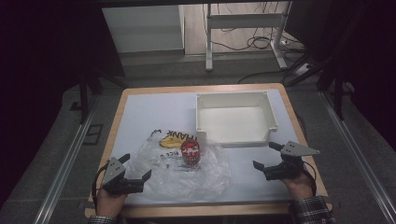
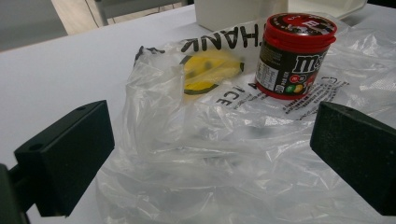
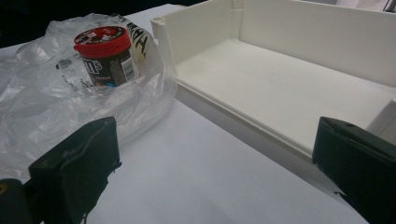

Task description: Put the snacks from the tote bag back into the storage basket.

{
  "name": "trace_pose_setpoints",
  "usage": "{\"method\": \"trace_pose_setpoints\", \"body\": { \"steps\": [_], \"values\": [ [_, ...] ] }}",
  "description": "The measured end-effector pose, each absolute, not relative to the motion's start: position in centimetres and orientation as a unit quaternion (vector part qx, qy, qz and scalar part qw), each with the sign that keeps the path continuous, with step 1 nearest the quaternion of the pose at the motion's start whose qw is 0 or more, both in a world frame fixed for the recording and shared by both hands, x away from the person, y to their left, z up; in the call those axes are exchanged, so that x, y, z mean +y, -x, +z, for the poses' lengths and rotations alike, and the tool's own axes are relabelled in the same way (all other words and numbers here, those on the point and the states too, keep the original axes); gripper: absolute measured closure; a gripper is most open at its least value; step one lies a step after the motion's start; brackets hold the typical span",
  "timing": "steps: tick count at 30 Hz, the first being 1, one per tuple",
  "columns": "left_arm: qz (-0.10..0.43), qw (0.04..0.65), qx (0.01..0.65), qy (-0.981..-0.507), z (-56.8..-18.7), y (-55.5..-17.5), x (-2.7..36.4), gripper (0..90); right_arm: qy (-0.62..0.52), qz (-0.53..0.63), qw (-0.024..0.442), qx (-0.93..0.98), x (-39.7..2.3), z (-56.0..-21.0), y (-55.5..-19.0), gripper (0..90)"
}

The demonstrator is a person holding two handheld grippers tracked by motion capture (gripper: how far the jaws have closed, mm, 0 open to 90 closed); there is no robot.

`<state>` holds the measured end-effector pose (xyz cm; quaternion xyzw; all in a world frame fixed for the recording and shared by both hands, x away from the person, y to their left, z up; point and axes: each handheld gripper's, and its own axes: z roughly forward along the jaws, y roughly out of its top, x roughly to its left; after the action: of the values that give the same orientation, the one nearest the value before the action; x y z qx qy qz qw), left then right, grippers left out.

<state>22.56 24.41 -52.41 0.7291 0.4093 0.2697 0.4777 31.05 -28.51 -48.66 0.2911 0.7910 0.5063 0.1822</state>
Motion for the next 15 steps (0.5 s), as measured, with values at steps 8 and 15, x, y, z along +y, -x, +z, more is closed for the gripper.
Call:
{"method": "trace_pose_setpoints", "body": {
  "steps": [8, 15],
  "values": [
    [0.275, 0.472, 0.409, -0.731, -52.41, -22.54, 24.37, 0.0, -0.284, 0.514, 0.184, 0.788, -28.14, -48.48, -30.84, 1.0],
    [0.275, 0.472, 0.408, -0.731, -52.42, -22.56, 24.39, 0.0, -0.278, 0.514, 0.183, 0.791, -27.66, -48.4, -30.77, 1.0]
  ]
}}
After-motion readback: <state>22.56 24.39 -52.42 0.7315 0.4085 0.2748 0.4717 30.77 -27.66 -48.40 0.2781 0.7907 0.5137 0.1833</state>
